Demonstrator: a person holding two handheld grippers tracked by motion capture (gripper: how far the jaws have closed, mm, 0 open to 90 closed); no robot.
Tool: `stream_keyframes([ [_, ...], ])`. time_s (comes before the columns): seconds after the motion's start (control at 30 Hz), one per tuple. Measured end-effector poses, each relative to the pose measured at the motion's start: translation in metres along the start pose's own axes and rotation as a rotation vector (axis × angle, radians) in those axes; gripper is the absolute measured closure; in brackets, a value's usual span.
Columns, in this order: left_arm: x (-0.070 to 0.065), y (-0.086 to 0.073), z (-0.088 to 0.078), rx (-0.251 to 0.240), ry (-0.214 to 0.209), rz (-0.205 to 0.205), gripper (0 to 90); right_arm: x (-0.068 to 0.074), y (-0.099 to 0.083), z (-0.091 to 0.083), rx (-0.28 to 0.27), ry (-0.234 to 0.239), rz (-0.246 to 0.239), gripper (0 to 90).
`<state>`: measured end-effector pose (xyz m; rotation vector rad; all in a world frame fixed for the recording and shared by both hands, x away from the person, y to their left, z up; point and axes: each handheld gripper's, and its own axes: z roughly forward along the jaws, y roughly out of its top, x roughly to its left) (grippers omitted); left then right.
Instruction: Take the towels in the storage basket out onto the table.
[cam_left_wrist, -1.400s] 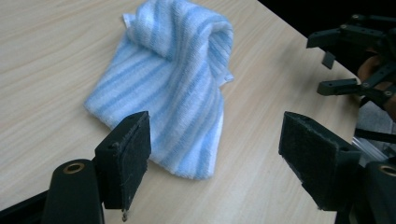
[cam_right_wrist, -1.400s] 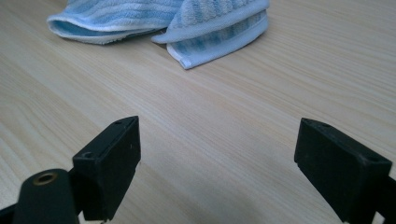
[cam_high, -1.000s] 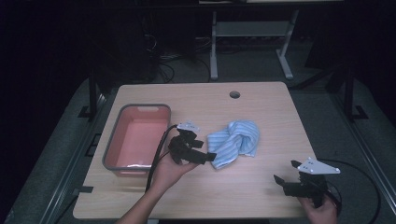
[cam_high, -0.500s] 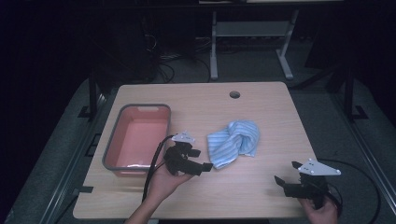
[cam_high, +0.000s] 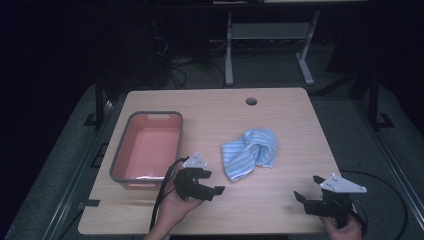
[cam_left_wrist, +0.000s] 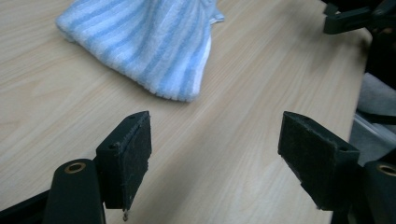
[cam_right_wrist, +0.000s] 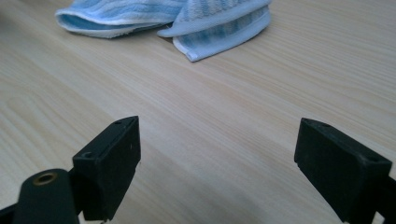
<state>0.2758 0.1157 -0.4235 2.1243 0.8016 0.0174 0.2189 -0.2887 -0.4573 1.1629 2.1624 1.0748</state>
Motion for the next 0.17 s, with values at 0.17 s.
stream_keyframes([
  [0.17, -0.0009, -0.0074, 0.0056, 0.028, 0.003, 0.018, 22.0, 0.0005, 0.0, 0.0008, -0.007, 0.002, -0.003, 14.1],
])
